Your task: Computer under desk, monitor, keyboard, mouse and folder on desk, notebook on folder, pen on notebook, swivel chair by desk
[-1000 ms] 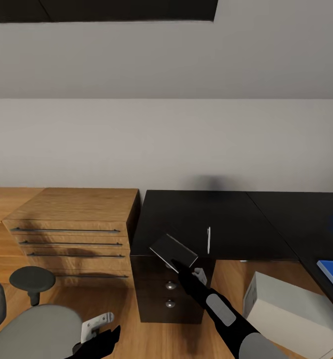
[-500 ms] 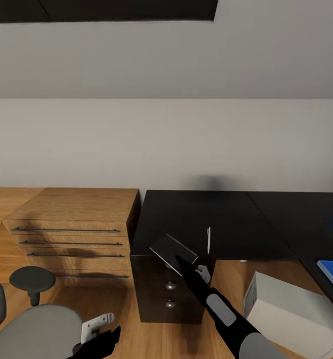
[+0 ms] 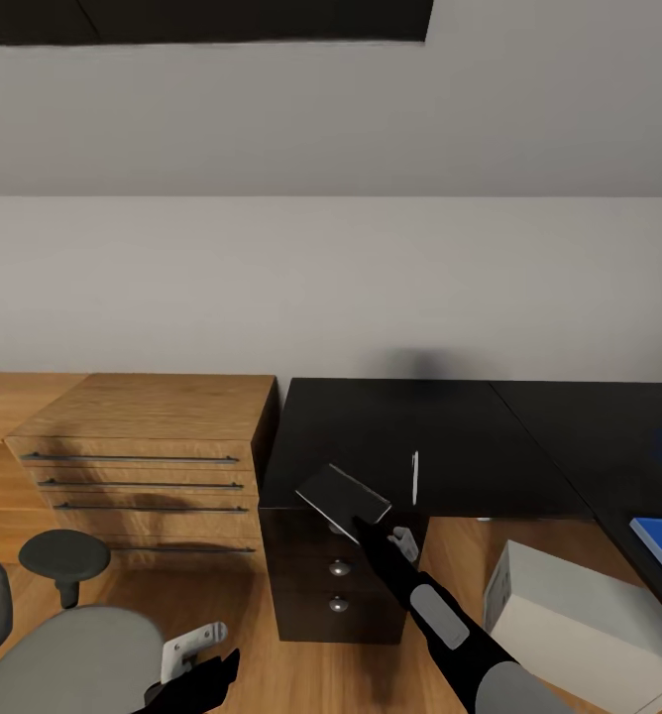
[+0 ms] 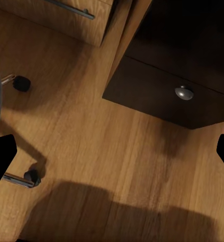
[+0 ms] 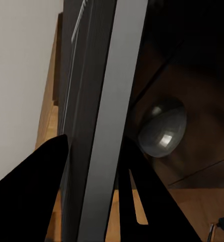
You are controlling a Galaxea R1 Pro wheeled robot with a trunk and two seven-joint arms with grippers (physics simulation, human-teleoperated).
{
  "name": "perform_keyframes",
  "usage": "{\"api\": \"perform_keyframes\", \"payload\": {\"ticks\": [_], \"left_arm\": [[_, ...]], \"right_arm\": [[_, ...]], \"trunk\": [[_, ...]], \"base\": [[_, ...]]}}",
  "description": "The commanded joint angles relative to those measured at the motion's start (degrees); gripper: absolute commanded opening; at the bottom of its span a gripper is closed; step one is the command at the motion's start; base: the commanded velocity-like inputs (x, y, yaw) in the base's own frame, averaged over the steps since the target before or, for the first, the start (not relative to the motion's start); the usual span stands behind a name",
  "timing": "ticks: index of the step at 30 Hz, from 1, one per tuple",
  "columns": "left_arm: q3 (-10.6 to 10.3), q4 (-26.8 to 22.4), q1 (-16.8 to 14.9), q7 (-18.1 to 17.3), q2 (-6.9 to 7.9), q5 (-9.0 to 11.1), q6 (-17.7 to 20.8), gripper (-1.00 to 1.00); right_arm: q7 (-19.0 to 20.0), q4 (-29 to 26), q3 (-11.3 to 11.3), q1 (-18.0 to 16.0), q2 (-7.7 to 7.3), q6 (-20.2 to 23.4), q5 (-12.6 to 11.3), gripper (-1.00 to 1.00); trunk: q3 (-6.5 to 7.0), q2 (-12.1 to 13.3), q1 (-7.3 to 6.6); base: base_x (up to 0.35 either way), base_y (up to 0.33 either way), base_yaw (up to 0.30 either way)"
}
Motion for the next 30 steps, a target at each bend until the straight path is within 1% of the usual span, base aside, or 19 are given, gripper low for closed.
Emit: {"api": "perform_keyframes", "payload": {"ticks": [1, 3, 13, 16, 20, 22, 24, 25, 26, 27, 28, 29, 30], "left_arm": [[0.04, -0.11, 0.00, 0.38, -0.03, 0.63, 0.22, 1.00], [0.04, -0.11, 0.02, 0.35, -0.03, 0.64, 0.22, 1.00], [0.04, -0.09, 0.02, 0.59, -0.03, 0.56, 0.22, 1.00], [-0.39, -0.09, 0.00, 0.63, -0.03, 0.53, 0.18, 1.00], [-1.56, 0.24, 0.00, 0.67, -0.03, 0.49, 0.15, 1.00], [-1.81, 0.51, 0.00, 0.68, -0.03, 0.48, 0.14, 1.00], [-1.91, 0.89, 0.00, 0.68, -0.03, 0.47, 0.12, 1.00], [-1.93, 1.11, 0.00, 0.68, -0.03, 0.47, 0.09, 1.00], [-1.95, 1.70, 0.00, 0.68, -0.03, 0.47, 0.02, 1.00], [-1.95, 2.10, 0.00, 0.68, -0.03, 0.47, -0.06, 1.00], [-1.98, 3.02, 0.00, 0.68, -0.03, 0.47, -0.46, 1.00], [-2.00, 3.52, 0.00, 0.70, -0.03, 0.47, -0.80, 1.00], [-2.19, 4.79, 0.00, 0.74, -0.03, 0.45, -2.19, 1.00]], "right_arm": [[0.14, 0.10, 0.21, -0.05, -0.02, 0.21, -0.60, -1.00], [0.14, 0.08, 0.21, -0.05, -0.02, 0.21, -0.59, -1.00], [0.29, -0.21, 0.16, 0.03, -0.02, 0.19, -0.41, -1.00], [0.31, -2.30, 0.14, 0.14, -0.17, 0.14, -0.34, -1.00], [-0.01, -8.41, 0.06, 2.09, -0.58, 0.17, -0.27, -1.00], [-1.37, -13.41, 0.05, 4.19, -1.39, 0.16, -0.25, -1.00], [-5.00, -18.88, 0.04, 6.24, -2.64, 0.19, -0.28, -1.00], [-6.13, -20.39, 0.04, 6.78, -3.01, 0.19, -0.29, -1.00], [-8.42, -23.52, 0.04, 7.89, -3.81, 0.20, -0.30, -1.00], [-9.51, -25.13, 0.04, 8.48, -4.24, 0.20, -0.31, -1.00], [-11.51, -28.33, 0.04, 9.71, -5.13, 0.23, -0.33, -1.00], [-12.37, -29.87, 0.04, 10.30, -5.55, 0.25, -0.34, -1.00], [-14.20, -33.70, -0.02, 11.96, -6.71, 0.30, -0.63, -1.00]], "trunk": [[-0.05, -0.03, 0.00], [-0.05, -0.03, 0.00], [1.75, 3.98, -2.19], [2.29, 5.19, -2.85], [3.01, 6.79, -3.73], [3.37, 7.59, -4.17], [3.72, 8.39, -4.61], [3.90, 8.80, -4.83], [4.08, 9.20, -5.05], [4.26, 9.60, -5.27], [4.44, 10.00, -5.49], [4.62, 10.40, -5.71], [4.80, 10.80, -5.93]], "base": [[0.000, 0.000, 0.000], [0.000, 0.000, 0.000], [0.000, 0.000, 0.000], [0.000, 0.000, 0.000], [0.000, 0.000, 0.000], [0.000, 0.000, 0.000], [0.000, 0.000, 0.000], [0.000, 0.000, 0.000], [0.000, 0.000, 0.000], [0.000, 0.000, 0.000], [0.000, 0.000, 0.000], [0.000, 0.000, 0.000], [0.000, 0.000, 0.000]]}}
